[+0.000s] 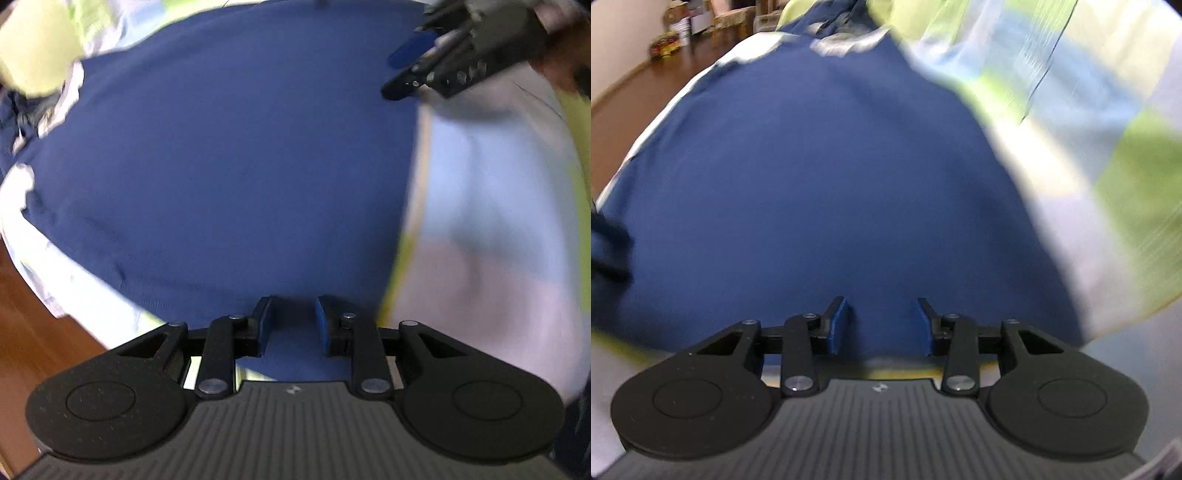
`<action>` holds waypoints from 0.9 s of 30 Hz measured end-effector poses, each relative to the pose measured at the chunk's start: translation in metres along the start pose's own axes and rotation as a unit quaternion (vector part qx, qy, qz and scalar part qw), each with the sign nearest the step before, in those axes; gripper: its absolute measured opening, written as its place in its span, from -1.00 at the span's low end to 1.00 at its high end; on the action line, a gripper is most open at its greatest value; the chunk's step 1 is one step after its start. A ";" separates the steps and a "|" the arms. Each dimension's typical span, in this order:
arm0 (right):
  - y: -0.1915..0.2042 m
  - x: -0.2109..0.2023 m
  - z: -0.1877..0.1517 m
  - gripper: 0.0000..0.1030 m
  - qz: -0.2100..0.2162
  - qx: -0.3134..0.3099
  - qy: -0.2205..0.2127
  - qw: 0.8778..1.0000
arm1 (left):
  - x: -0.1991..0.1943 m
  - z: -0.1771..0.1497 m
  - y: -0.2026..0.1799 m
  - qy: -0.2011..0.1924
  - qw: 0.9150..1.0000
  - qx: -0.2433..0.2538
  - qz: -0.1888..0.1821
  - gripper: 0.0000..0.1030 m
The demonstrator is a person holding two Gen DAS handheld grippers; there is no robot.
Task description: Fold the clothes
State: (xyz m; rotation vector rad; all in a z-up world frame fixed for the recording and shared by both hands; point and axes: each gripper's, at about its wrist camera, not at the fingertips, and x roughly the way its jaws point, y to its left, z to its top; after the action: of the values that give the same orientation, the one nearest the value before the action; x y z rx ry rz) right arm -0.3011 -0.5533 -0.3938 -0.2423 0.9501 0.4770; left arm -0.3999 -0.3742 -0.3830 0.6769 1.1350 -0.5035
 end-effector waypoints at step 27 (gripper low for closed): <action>-0.242 0.062 0.055 -1.00 0.107 0.223 0.021 0.969 | 0.036 0.188 -0.001 -0.124 0.976 -0.100 -0.149 0.06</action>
State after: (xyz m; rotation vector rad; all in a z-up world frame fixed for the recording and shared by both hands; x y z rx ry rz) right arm -0.1121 -0.7238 -0.4156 0.2606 1.1048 0.4439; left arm -0.2663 -0.5102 -0.3672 0.2601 1.0379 -0.6975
